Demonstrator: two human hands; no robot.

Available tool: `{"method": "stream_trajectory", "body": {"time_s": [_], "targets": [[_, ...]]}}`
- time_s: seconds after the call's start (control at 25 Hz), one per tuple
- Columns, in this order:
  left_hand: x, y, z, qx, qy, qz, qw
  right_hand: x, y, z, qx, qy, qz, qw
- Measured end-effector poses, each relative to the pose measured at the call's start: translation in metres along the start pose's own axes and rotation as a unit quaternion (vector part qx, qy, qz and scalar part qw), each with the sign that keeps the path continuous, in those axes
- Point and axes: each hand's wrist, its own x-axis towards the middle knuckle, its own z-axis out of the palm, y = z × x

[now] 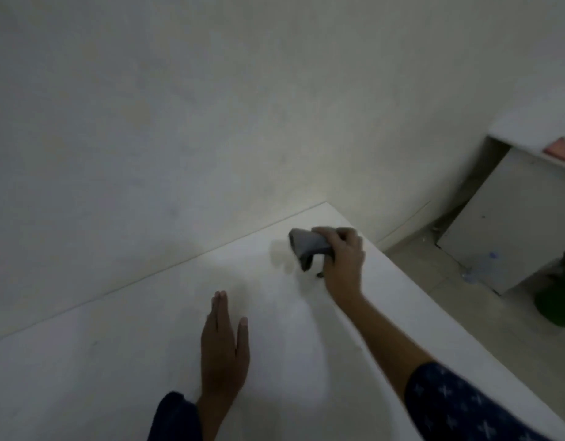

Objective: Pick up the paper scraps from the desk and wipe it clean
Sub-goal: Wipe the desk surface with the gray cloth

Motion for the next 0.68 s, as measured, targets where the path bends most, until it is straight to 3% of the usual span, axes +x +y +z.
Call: {"method": "stream_trajectory", "body": {"time_s": [0.08, 0.16, 0.2, 0.28, 0.36, 0.48, 0.6, 0.68], "targets": [[-0.008, 0.033, -0.034, -0.209, 0.04, -0.14, 0.967, -0.033, -0.055, 0.002, 0.073, -0.047, -0.037, 0.996], [-0.006, 0.057, -0.079, -0.426, 0.038, -0.274, 0.862, -0.068, -0.113, 0.0, 0.114, -0.097, -0.096, 0.984], [-0.001, 0.061, -0.105, -0.492, 0.015, -0.314, 0.812, -0.087, -0.141, -0.005, 0.121, -0.116, -0.126, 0.978], [-0.004, 0.061, -0.165, -0.553, -0.017, -0.332, 0.764, -0.121, -0.193, -0.016, 0.122, -0.145, -0.173, 0.966], [-0.019, 0.053, -0.218, -0.538, -0.015, -0.325, 0.777, -0.151, -0.231, -0.023, 0.129, -0.17, -0.207, 0.955], [-0.051, 0.034, -0.293, -0.39, 0.069, -0.252, 0.883, -0.194, -0.283, -0.022, 0.15, -0.236, -0.24, 0.93], [-0.084, 0.01, -0.355, -0.341, 0.119, -0.227, 0.904, -0.237, -0.337, -0.022, 0.256, -0.334, -0.201, 0.885], [-0.108, -0.012, -0.392, -0.314, 0.144, -0.227, 0.91, -0.265, -0.375, -0.023, 0.37, -0.393, -0.099, 0.836]]}}
